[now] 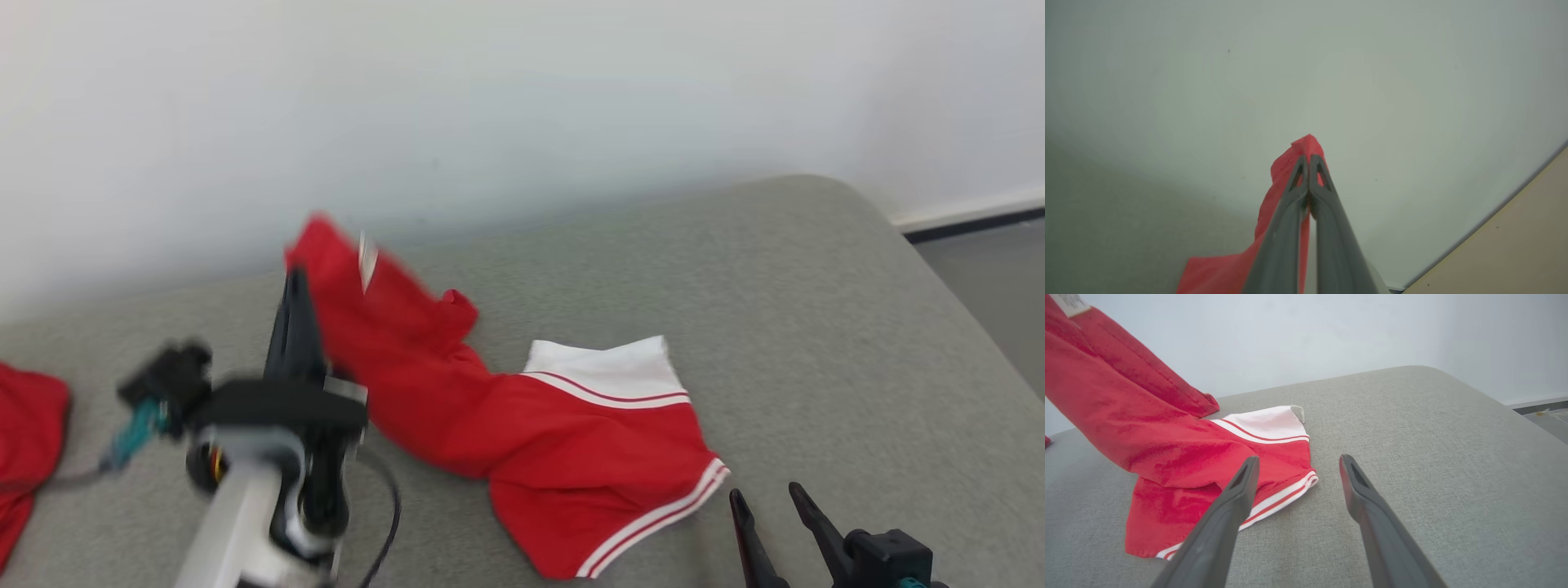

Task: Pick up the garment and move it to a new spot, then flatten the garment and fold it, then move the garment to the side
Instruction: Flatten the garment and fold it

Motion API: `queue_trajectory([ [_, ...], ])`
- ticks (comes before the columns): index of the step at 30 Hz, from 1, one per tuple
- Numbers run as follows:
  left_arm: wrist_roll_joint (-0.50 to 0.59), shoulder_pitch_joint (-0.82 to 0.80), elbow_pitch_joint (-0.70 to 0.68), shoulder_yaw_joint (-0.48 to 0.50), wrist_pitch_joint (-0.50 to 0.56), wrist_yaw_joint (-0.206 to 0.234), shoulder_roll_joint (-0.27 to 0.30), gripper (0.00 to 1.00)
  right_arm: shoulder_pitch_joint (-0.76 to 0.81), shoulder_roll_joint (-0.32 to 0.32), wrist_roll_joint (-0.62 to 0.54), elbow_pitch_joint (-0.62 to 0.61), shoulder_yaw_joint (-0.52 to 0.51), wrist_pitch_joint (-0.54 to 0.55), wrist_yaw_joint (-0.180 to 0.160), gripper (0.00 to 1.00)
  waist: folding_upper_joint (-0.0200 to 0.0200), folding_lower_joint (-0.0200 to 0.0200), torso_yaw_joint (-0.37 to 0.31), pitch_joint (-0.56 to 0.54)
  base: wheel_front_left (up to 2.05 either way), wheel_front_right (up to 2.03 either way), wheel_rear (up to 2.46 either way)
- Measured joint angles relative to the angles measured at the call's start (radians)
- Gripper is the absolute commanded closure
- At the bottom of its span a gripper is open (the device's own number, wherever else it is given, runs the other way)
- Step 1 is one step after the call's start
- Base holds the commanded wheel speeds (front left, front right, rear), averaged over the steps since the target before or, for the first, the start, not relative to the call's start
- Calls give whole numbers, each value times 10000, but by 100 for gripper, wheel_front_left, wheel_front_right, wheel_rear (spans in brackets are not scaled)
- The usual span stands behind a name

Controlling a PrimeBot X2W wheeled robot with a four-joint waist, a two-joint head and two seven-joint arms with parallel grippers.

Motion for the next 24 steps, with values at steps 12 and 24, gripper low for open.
queue_trajectory([
  [12, 499, 3544, 313, 1034, 2, 464, -136, 95, -55, 6, 29, 38, 100, 21, 0, 0, 0, 0, 1389, -391, 0, 0, 0],
  [24, 453, 4891, 1131, 711, 2, 362, -199, 0, 85, 6, 6, -27, -69, 33, 0, 0, 0, 0, 1297, -551, 0, 0, 0],
])
